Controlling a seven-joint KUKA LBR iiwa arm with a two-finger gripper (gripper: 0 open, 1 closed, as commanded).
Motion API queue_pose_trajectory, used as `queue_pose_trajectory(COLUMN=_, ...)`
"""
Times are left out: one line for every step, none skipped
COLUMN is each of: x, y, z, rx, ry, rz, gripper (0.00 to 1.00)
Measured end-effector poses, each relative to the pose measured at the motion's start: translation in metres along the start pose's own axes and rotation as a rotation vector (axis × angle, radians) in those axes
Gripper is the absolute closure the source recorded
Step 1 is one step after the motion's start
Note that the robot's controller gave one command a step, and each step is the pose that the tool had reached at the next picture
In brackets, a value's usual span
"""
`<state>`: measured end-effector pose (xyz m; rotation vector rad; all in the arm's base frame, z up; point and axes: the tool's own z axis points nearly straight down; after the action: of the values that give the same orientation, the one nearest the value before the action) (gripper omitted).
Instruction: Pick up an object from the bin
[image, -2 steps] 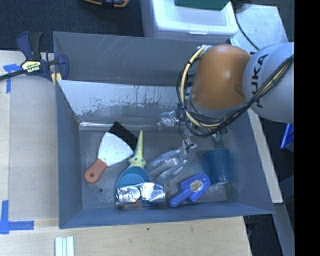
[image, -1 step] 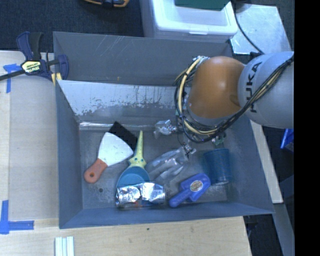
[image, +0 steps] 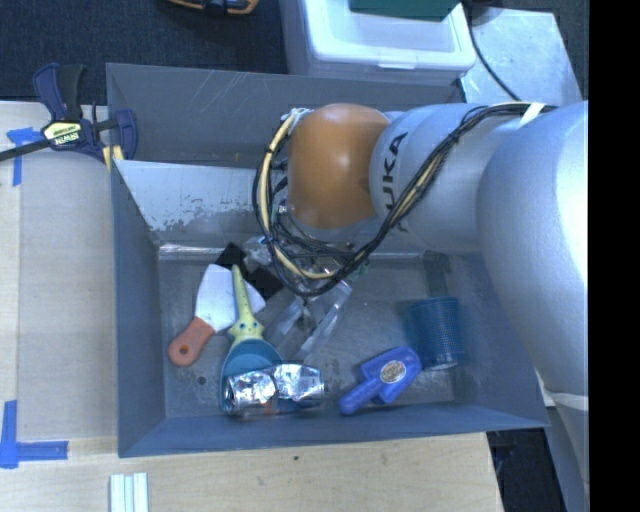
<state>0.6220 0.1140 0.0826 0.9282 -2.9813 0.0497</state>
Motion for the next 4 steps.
queue_pose_trajectory(x=-0.001, y=0.000, z=-0.001, rx=-0.003, ry=-0.015, rz=0.007, gripper=1.00)
queue_pose_trajectory(x=-0.001, y=0.000, z=-0.002, rx=-0.003, ry=-0.015, rz=0.007, gripper=1.00)
queue_pose_trajectory(x=0.002, y=0.000, z=-0.006, rx=-0.006, ry=-0.004, rz=0.010, gripper=1.00)
queue_pose_trajectory(x=0.004, y=-0.001, z=-0.017, rx=-0.007, ry=0.004, rz=0.011, gripper=1.00)
